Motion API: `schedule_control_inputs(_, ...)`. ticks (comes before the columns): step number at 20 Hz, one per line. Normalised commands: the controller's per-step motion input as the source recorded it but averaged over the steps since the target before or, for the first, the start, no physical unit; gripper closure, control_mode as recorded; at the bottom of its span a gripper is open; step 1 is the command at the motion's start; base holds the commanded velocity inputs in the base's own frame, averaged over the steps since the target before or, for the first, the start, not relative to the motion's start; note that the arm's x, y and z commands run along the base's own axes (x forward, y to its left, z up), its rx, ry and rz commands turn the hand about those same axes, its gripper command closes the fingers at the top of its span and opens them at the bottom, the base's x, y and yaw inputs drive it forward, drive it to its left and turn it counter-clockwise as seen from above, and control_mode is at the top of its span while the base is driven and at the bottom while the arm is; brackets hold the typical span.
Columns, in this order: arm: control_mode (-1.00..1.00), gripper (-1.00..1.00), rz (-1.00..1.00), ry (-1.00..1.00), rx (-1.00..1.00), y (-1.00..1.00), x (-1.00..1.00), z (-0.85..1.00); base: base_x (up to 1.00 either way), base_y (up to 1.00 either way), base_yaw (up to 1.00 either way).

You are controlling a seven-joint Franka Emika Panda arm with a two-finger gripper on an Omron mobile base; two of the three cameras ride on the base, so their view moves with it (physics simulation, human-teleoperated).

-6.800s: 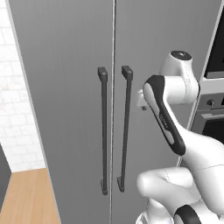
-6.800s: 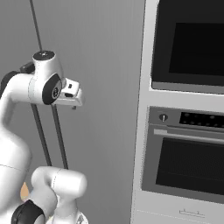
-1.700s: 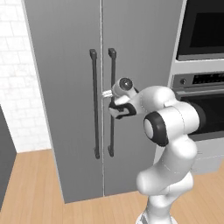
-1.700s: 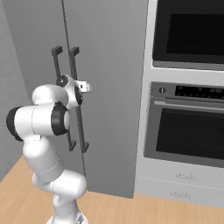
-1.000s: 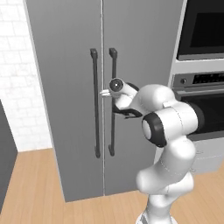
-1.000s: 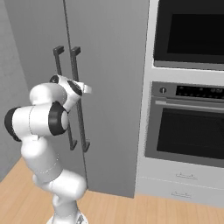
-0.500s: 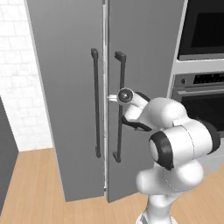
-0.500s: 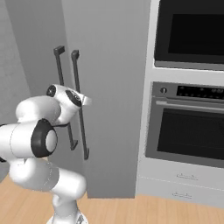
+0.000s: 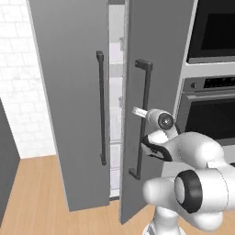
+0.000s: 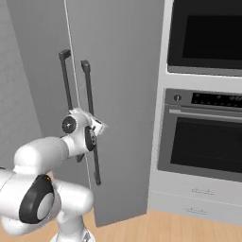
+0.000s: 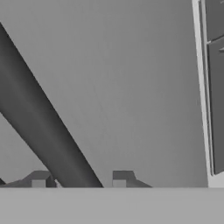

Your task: Take the strawberry from the fridge and place it on top of the pancake, located on the dining counter.

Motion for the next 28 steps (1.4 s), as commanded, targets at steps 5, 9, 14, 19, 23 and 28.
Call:
schedule_control_inputs(5, -1.0, 1.0, 0.01, -0.18, 0.23, -1.0, -0.73, 0.0, 0.0, 0.0, 0.0)
schedule_control_inputs(9, -1.0, 1.0, 0.0, -0.19, 0.23, -1.0, -0.84, -0.01, 0.0, 0.0, 0.0)
schedule_control_inputs(14, -1.0, 1.0, 0.0, -0.13, 0.26, -1.0, -0.89, -0.02, 0.0, 0.0, 0.0)
schedule_control_inputs(19, -1.0, 1.0, 0.0, -0.25, 0.25, -1.0, -0.75, -0.11, 0.0, 0.0, 0.0)
schedule_control_inputs(23, -1.0, 1.0, 0.0, -0.35, 0.23, -1.0, -0.6, -0.15, 0.0, 0.0, 0.0)
schedule_control_inputs(28, -1.0, 1.0, 0.0, -0.31, 0.24, -1.0, -0.35, -0.01, 0.0, 0.0, 0.0)
